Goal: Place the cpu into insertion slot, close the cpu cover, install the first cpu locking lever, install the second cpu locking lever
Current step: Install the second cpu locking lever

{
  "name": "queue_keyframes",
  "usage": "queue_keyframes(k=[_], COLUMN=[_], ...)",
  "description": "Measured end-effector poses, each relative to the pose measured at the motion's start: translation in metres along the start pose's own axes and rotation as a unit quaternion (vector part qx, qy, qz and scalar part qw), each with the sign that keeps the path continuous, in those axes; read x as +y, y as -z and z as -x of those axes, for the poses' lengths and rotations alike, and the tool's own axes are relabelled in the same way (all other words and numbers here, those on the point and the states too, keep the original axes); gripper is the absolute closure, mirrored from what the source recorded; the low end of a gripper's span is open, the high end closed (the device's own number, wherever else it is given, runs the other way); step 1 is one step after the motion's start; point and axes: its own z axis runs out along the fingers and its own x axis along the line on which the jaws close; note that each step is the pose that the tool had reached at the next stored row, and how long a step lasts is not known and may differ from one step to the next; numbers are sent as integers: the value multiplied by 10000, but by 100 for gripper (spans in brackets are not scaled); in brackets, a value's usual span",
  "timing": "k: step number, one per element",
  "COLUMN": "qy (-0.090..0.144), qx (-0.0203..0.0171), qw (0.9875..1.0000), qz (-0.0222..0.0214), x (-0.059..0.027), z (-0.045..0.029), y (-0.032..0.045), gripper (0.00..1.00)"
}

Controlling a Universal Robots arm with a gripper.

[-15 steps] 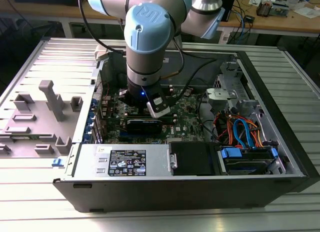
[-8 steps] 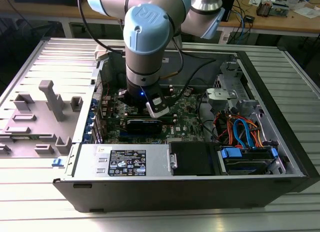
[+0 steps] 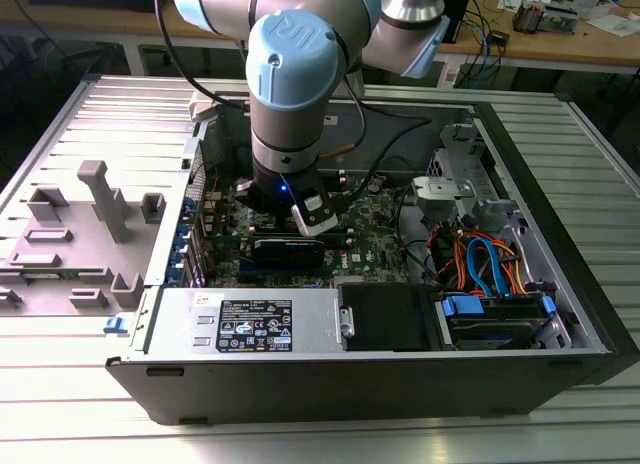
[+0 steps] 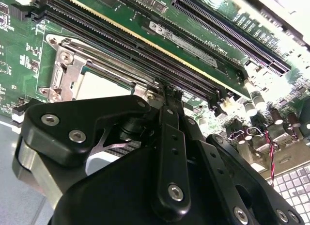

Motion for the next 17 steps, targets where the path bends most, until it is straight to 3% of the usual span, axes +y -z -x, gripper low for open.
queue_keyframes(k=[17], qy=[-1], qx=[0], qw=[10000], qz=[-30], x=[1], z=[-5], y=[-2], gripper=[89])
